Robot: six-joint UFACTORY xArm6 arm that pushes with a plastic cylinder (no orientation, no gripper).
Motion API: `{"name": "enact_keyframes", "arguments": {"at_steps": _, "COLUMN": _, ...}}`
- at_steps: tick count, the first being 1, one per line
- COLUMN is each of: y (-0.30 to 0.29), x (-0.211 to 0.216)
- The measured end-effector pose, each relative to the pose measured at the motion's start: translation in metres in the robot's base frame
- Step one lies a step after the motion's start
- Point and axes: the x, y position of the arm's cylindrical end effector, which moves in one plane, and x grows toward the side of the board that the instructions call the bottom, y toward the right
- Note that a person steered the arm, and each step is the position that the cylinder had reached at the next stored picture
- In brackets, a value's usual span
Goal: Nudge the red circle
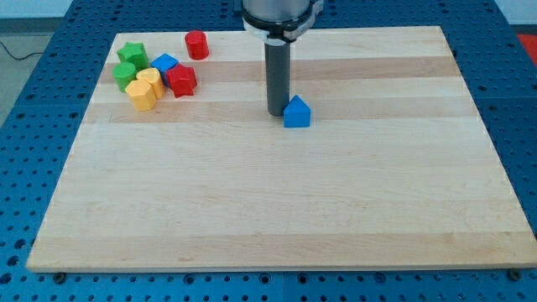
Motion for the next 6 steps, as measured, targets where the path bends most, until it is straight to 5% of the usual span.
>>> {"name": "enact_keyframes", "arguments": {"at_steps": 2, "y": -0.064, "x": -0.092}}
{"name": "enact_keyframes", "arguments": {"at_steps": 6, "y": -0.178, "x": -0.130}}
